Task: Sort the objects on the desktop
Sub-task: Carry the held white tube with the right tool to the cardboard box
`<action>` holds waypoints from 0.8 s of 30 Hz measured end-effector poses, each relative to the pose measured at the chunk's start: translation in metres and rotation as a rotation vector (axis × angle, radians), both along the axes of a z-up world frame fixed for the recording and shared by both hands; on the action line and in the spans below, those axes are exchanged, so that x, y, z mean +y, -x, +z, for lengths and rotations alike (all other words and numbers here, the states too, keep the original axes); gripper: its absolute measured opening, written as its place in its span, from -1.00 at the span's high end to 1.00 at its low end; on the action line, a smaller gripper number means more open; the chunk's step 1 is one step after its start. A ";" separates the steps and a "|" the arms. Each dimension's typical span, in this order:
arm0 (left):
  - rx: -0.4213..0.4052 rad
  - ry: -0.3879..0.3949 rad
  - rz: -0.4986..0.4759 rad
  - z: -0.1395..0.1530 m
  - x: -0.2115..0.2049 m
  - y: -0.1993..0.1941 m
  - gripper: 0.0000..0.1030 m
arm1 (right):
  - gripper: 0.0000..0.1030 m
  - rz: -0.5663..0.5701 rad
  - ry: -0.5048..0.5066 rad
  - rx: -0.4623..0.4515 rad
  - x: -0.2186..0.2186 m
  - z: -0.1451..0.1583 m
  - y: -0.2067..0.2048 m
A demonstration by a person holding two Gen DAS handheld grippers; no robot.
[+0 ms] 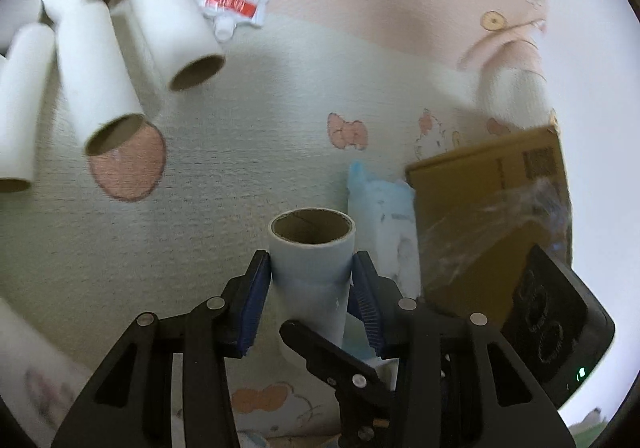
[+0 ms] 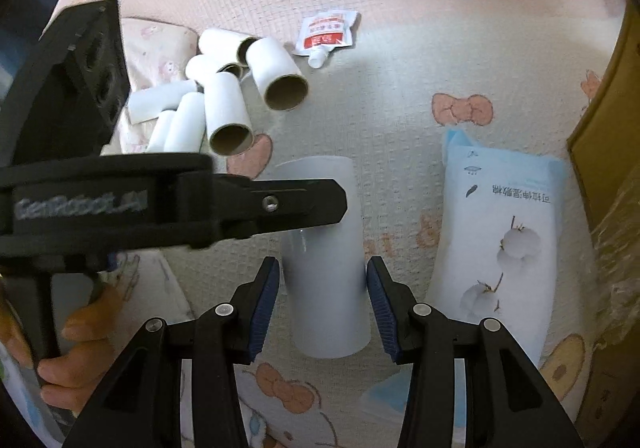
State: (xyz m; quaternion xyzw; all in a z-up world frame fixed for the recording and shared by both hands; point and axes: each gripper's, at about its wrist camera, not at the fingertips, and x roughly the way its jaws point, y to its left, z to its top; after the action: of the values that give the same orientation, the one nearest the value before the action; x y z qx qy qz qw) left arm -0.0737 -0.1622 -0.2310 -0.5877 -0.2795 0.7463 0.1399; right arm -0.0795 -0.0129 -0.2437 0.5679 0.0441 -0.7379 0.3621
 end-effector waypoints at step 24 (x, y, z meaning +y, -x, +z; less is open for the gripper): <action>0.413 0.235 -0.111 0.153 0.076 -0.055 0.10 | 0.18 0.029 0.314 0.406 0.060 0.098 -0.045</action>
State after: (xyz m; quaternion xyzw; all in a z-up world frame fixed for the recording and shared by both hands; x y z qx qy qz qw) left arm -0.0182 -0.0858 -0.0785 -0.4493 -0.1234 0.8692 0.1657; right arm -0.0346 0.0468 -0.1454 0.3443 0.0092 -0.8293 0.4401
